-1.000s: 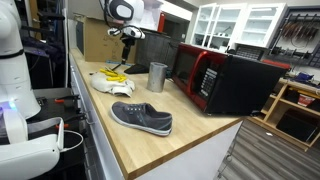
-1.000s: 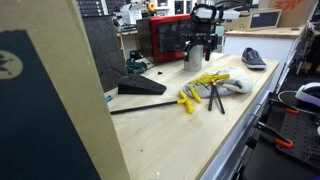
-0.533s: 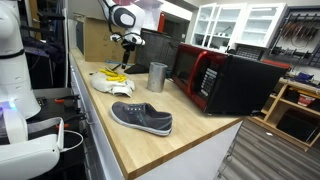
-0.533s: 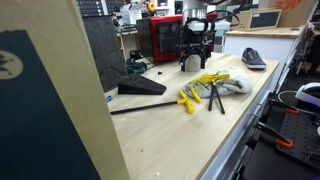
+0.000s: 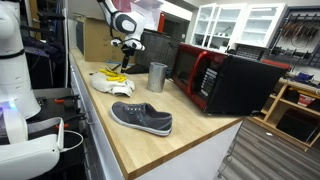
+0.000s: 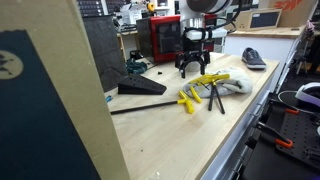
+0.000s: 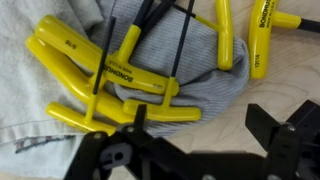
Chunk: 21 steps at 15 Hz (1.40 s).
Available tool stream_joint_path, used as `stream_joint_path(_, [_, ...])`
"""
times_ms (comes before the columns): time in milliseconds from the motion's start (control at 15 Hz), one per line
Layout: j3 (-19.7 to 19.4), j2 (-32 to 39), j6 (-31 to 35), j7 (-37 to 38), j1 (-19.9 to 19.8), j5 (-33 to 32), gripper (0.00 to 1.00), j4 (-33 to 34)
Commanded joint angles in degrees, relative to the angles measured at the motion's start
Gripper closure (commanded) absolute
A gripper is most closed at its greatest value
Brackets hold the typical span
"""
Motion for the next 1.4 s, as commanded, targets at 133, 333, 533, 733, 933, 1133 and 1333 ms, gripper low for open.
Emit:
stream_joint_path(133, [-0.5,-1.5,-2.0,-1.0,0.6,1.2,0.00,0.8])
stream_joint_path(333, [0.1,-3.2,-1.8,-3.4,1.0,2.4,0.00,0.8])
stream_joint_path(533, [1.2,-4.3,-1.9,-7.3,1.8,4.6,0.00,1.2])
stream_joint_path(733, [3.0,-7.1,-3.2,-13.2,3.2,8.4,0.00,0.4])
stream_joint_path(933, [4.5,-9.3,-6.2,-17.1,4.7,9.8,0.00,-0.1])
stream_joint_path(1133, [5.3,-10.0,-10.2,-19.4,5.7,8.6,0.00,0.0])
stream_joint_path(1333, [6.0,-10.4,-12.2,-21.2,6.4,2.6,0.00,-1.0])
